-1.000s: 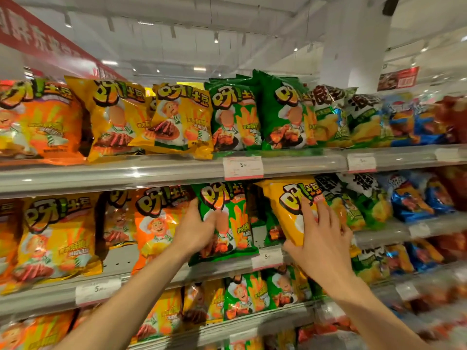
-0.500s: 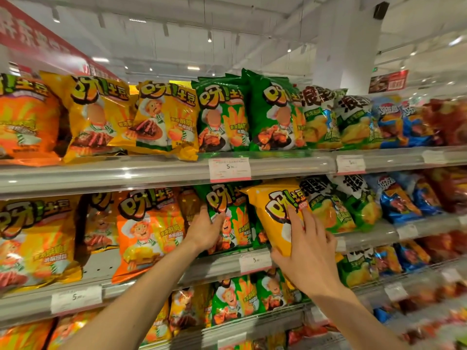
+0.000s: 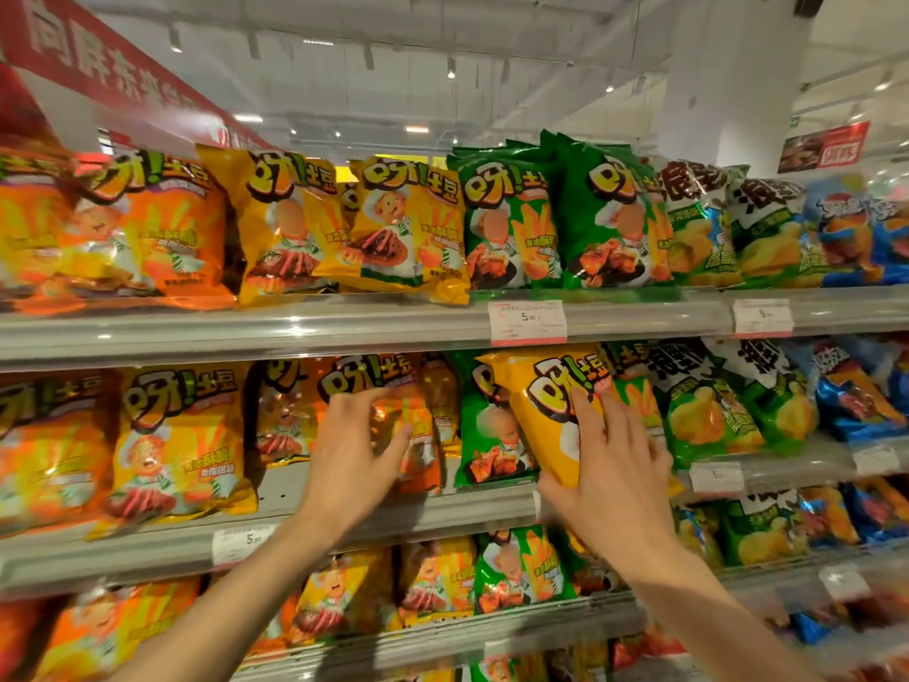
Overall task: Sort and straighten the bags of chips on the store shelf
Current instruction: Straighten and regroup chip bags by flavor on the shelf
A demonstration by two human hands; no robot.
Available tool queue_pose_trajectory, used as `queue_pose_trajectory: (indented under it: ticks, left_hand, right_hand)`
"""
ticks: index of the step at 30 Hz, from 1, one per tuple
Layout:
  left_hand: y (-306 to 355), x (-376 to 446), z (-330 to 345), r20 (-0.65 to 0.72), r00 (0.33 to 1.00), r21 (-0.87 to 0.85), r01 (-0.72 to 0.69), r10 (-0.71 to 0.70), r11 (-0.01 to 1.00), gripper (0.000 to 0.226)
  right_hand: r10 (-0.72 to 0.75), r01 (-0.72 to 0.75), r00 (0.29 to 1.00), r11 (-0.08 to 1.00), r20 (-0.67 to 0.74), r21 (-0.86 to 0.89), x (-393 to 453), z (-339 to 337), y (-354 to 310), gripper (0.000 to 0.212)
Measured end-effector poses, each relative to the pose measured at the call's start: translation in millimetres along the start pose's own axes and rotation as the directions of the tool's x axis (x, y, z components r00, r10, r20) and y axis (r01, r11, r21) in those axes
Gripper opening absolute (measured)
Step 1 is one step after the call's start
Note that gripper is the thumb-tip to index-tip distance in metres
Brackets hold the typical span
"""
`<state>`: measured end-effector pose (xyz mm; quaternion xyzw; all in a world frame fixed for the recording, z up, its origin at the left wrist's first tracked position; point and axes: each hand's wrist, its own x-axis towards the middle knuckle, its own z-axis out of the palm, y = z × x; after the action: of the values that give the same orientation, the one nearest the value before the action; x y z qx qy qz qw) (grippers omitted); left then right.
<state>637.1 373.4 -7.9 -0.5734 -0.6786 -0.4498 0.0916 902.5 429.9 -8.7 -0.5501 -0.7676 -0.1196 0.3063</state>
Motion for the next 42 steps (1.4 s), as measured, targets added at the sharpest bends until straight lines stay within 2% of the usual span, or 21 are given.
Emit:
queue_pose_trajectory:
  ticks: [3, 6, 10, 13, 19, 26, 33, 42]
  left_hand:
    - [-29.5, -2.0, -15.4, -0.016, 0.990, 0.016, 0.143, -0.142, 0.990, 0.072]
    - [-48.2, -4.2, -20.5, 0.117, 0.951, -0.030, 0.290, -0.285, 0.957, 0.094]
    - [-54.3, -2.8, -17.0, 0.311, 0.914, -0.226, 0.339, -0.263, 0.913, 0.102]
    - [-52.4, -0.8, -13.8, 0.347, 0.909, -0.318, 0.346, -0.231, 0.883, 0.101]
    - [-54.4, -3.1, -32.4, 0.269, 0.939, -0.409, 0.315, -0.216, 0.856, 0.096]
    - [-84.1, -14.9, -100.4, 0.212, 0.963, -0.399, 0.239, -0.165, 0.885, 0.094]
    - [-132.4, -36.7, -162.7, 0.155, 0.965, -0.338, 0.254, -0.213, 0.906, 0.089]
    - [-177.6, -53.3, -213.2, 0.121, 0.962, -0.383, 0.272, -0.244, 0.883, 0.090]
  right_hand:
    - [-0.016, 0.016, 1.000, 1.000, 0.003, 0.024, -1.6, 3.5, -23.9, 0.094]
    - [-0.042, 0.041, 0.999, 0.998, 0.023, 0.043, -4.8, 8.8, -48.1, 0.094]
    - [-0.049, 0.048, 0.998, 0.998, 0.028, 0.052, -7.4, 12.8, -71.7, 0.096]
    - [-0.053, 0.053, 0.999, 0.998, 0.007, 0.042, -9.6, 12.8, -81.9, 0.095]
    - [-0.045, 0.046, 0.998, 0.999, -0.040, 0.027, -13.3, 10.9, -94.6, 0.090]
    - [-0.069, 0.071, 0.997, 0.996, -0.046, 0.045, -13.0, 17.4, -137.0, 0.091]
    - [-0.097, 0.103, 0.993, 0.990, -0.064, 0.096, -5.7, 34.5, -207.1, 0.092]
    - [0.058, -0.053, 0.997, 0.995, -0.056, 0.080, 9.8, 80.3, -267.1, 0.089]
